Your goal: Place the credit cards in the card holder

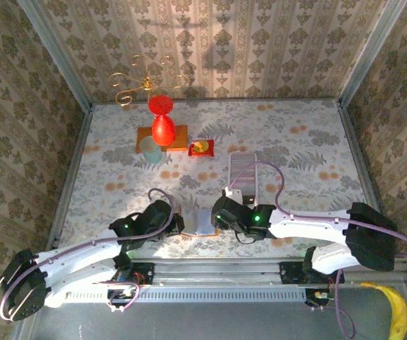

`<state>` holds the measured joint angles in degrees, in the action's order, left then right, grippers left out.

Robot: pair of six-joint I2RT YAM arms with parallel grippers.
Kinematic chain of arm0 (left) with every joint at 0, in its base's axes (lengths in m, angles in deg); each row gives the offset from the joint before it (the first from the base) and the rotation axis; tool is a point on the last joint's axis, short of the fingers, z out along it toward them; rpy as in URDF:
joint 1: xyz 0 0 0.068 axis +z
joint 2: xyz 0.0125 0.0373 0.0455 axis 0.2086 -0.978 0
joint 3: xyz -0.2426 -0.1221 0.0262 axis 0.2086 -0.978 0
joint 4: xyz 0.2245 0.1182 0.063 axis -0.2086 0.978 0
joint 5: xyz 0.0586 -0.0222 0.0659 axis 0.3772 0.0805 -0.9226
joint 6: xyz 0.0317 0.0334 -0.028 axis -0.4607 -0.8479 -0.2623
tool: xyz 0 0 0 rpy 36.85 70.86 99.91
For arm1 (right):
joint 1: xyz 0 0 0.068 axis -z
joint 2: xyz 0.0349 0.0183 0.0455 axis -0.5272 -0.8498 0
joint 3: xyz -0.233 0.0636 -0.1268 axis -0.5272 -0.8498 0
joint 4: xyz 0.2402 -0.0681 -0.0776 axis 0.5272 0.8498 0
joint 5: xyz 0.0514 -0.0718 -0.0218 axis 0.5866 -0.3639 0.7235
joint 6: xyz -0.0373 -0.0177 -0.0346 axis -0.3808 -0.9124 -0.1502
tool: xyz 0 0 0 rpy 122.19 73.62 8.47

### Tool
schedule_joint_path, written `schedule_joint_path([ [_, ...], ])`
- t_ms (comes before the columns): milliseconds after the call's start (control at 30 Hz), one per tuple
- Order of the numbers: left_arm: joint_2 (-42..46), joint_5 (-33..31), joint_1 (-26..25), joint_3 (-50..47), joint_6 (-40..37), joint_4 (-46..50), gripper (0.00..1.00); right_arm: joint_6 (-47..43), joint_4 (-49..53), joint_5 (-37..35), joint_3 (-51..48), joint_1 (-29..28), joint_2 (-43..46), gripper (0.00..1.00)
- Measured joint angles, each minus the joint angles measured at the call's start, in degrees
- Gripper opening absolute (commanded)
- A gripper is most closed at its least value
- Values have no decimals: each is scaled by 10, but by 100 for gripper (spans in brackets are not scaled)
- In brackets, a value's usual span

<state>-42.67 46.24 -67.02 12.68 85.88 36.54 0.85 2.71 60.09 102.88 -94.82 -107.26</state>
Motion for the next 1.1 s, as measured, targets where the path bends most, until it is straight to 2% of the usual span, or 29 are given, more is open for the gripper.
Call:
schedule_joint_path([
  [333, 0, -10, 4, 17, -18, 45, 0, -30, 34, 5, 37, 9, -13, 48],
  [633, 0, -10, 4, 17, -18, 46, 0, -41, 31, 39, 44, 9, -67, 21],
  [867, 0, -10, 4, 17, -18, 46, 0, -38, 26, 38, 45, 9, -67, 10],
  [967, 0, -10, 4, 17, -18, 46, 1, -37, 23, 38, 45, 9, -67, 0],
  [1100, 5, -10, 4, 17, -18, 50, 4, -35, 21, 39, 45, 9, -67, 0],
])
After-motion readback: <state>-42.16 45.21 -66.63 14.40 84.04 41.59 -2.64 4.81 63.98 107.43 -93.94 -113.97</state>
